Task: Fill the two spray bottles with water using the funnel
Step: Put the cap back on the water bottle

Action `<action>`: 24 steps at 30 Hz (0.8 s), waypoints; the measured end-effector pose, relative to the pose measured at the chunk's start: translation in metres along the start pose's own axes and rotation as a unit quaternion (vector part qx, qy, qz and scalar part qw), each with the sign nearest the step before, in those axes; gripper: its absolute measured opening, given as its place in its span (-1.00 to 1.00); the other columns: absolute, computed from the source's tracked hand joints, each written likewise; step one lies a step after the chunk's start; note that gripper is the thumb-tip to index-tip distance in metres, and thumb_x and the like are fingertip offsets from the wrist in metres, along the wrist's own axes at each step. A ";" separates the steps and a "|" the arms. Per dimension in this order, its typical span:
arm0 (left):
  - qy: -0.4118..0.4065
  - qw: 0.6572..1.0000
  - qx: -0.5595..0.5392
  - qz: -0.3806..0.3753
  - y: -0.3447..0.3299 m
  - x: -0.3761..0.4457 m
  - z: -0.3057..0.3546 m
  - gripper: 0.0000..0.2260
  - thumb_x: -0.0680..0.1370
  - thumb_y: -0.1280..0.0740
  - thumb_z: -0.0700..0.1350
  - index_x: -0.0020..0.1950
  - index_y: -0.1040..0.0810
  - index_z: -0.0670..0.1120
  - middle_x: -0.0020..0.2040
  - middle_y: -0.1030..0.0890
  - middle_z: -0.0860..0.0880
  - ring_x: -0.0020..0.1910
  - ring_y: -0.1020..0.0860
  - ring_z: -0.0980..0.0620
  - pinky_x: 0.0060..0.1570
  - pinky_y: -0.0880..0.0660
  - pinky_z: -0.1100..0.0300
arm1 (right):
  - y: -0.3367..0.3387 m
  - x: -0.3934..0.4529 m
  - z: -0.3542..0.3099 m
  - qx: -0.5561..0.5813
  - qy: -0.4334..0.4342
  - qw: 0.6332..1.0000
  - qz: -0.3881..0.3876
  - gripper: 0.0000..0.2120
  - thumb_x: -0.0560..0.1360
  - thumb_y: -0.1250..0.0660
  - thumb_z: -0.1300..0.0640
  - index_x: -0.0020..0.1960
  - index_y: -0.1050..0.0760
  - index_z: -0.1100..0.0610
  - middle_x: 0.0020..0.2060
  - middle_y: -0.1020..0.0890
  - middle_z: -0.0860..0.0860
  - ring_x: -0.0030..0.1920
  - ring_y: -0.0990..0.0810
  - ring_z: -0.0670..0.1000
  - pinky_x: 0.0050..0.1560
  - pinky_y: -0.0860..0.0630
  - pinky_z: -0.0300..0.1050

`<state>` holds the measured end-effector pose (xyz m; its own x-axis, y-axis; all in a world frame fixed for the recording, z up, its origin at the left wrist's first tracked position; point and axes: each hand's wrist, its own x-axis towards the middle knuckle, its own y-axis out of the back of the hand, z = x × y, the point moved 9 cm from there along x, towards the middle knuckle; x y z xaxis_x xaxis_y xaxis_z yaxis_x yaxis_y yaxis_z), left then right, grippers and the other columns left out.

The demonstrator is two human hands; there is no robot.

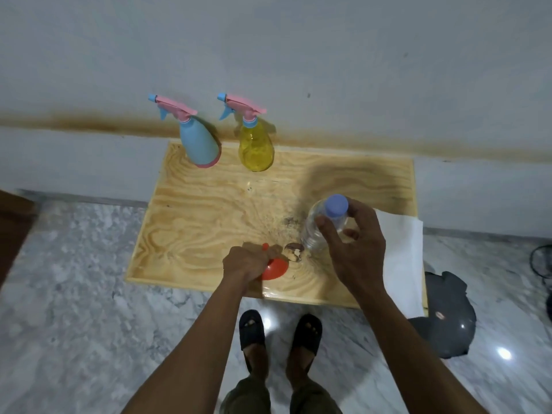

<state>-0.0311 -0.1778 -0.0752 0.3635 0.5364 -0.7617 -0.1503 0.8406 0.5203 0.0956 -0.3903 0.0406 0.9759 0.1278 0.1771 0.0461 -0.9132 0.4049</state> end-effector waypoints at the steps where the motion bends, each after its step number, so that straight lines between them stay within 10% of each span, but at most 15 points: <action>1: 0.000 1.000 -0.020 -0.001 -0.001 -0.001 -0.003 -0.32 0.30 -0.49 0.36 0.13 -0.55 -0.17 0.09 -0.59 -0.10 0.04 -0.57 -0.09 0.11 -0.54 0.07 | 0.001 0.000 0.000 0.000 -0.004 1.000 0.002 -0.59 0.44 -0.46 -0.13 0.22 -0.49 -0.05 0.13 -0.59 -0.12 0.17 -0.56 0.00 0.06 -0.56 0.18; 8: -0.042 0.959 -0.274 -0.057 -0.008 -0.013 -0.004 -0.89 0.45 -0.49 -0.12 -0.04 -0.70 -0.07 -0.12 -0.74 -0.03 -0.18 -0.72 0.02 -0.19 -0.59 0.17 | 0.005 0.000 -0.007 0.018 -0.010 1.000 0.017 -0.64 0.43 -0.48 -0.11 0.18 -0.54 -0.07 0.12 -0.61 -0.11 0.16 -0.57 -0.04 0.08 -0.55 0.16; 18: -0.134 0.935 -0.328 0.030 0.024 -0.019 0.018 -0.83 0.46 -0.47 -0.20 -0.02 -0.55 -0.20 -0.06 -0.60 -0.03 -0.04 -0.56 -0.03 0.10 -0.57 -0.08 | 0.003 -0.002 -0.015 0.020 -0.005 1.000 0.005 -0.64 0.47 -0.44 -0.06 0.22 -0.44 -0.14 0.12 -0.59 -0.12 0.14 -0.56 -0.05 0.08 -0.56 0.18; 24: -0.202 0.934 -0.293 0.009 0.022 -0.023 0.048 -0.79 0.50 -0.44 -0.17 0.04 -0.66 0.13 0.10 -0.61 0.01 0.10 -0.59 -0.01 0.15 -0.58 -0.05 | 0.002 -0.004 -0.015 0.015 -0.026 0.999 0.023 -0.64 0.45 -0.40 -0.17 0.21 -0.46 -0.15 0.12 -0.61 -0.12 0.15 -0.57 -0.06 0.09 -0.57 0.18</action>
<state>0.0011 -0.1747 -0.0279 0.6558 0.5789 -0.4846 -0.5946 0.7916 0.1411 0.0884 -0.3873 0.0541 0.9867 0.0666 0.1485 0.0069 -0.9287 0.3709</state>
